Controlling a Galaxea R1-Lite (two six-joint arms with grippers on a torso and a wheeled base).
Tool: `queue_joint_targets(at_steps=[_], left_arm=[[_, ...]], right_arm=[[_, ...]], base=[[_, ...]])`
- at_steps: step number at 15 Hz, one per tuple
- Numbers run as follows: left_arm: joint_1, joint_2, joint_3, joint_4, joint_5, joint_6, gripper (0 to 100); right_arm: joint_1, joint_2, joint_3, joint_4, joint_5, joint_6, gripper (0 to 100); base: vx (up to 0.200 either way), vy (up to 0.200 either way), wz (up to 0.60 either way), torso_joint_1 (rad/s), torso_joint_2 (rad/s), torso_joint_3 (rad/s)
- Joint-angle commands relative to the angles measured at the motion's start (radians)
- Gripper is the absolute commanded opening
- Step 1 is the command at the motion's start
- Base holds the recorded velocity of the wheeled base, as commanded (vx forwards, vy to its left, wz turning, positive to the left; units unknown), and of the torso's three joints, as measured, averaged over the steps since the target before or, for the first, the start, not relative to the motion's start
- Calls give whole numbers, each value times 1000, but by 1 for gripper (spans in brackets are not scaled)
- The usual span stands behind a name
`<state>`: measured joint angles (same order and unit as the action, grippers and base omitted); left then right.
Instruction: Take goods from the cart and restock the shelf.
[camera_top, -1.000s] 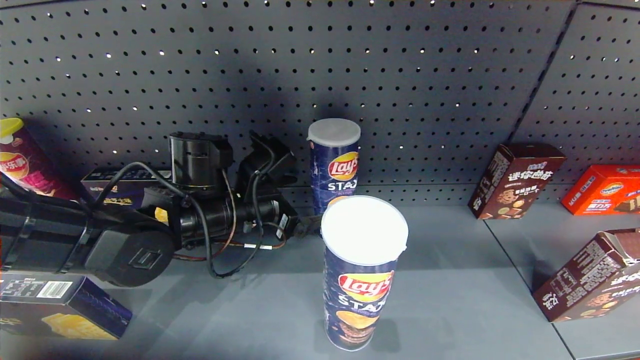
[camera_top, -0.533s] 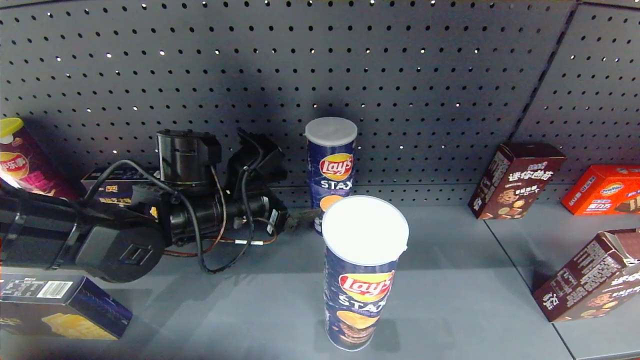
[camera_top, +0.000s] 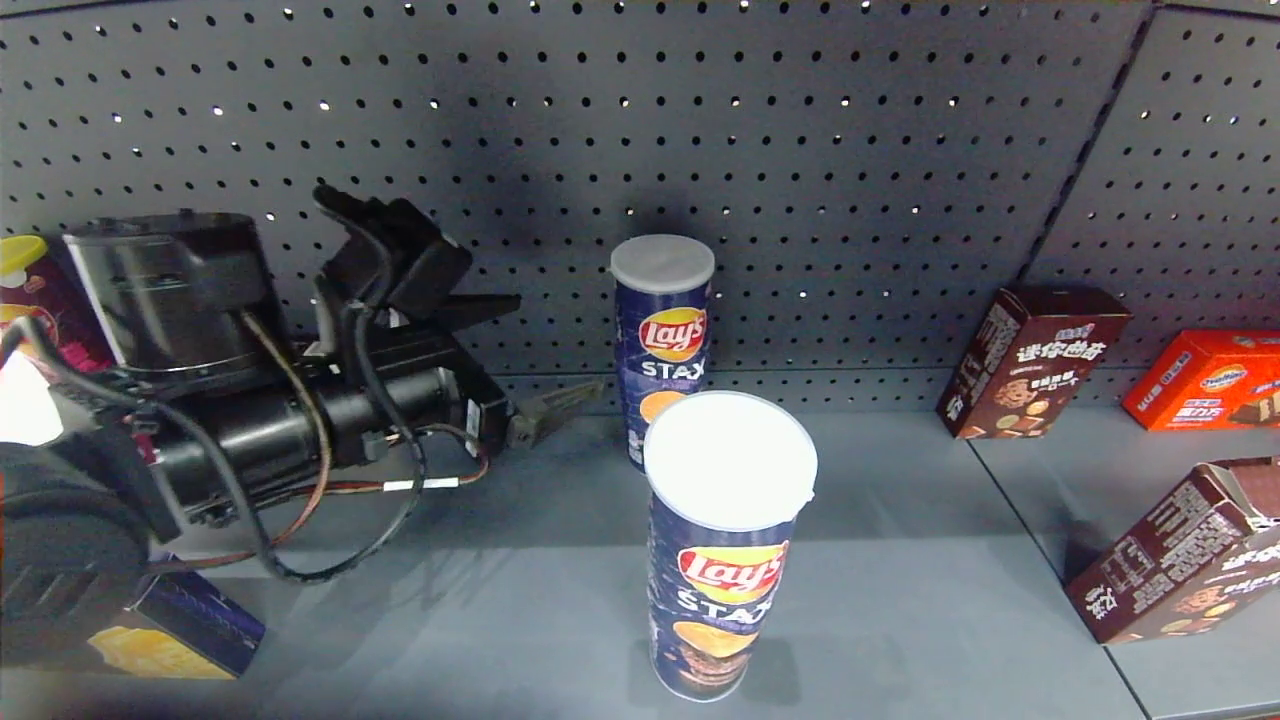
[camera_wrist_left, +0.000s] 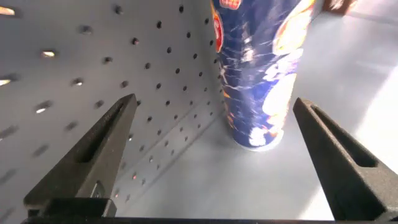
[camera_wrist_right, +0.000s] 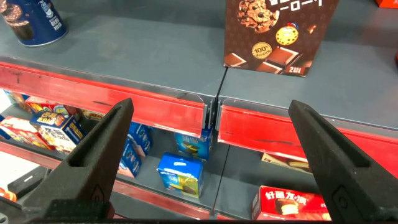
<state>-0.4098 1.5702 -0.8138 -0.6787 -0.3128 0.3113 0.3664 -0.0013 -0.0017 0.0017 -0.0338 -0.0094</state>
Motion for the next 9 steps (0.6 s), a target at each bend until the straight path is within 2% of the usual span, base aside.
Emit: queue_joint_targets(at_steps=[1, 4, 6, 9], left_arm=[[-7, -230, 162, 4, 6, -14, 100], [0, -337, 245, -2, 40, -29, 100], [-3, -434, 277, 1, 73, -63, 100], [-4, -593, 357, 4, 78, -69, 100]], right_arm=[[0, 1, 0, 0, 0, 0, 100], [0, 1, -1, 0, 0, 0, 100], [0, 1, 0, 0, 0, 0, 100], [0, 1, 0, 0, 0, 0, 100]], base=[[0, 0, 0, 0, 0, 0], [0, 0, 0, 0, 0, 0], [0, 0, 0, 0, 0, 0], [0, 0, 0, 0, 0, 0]])
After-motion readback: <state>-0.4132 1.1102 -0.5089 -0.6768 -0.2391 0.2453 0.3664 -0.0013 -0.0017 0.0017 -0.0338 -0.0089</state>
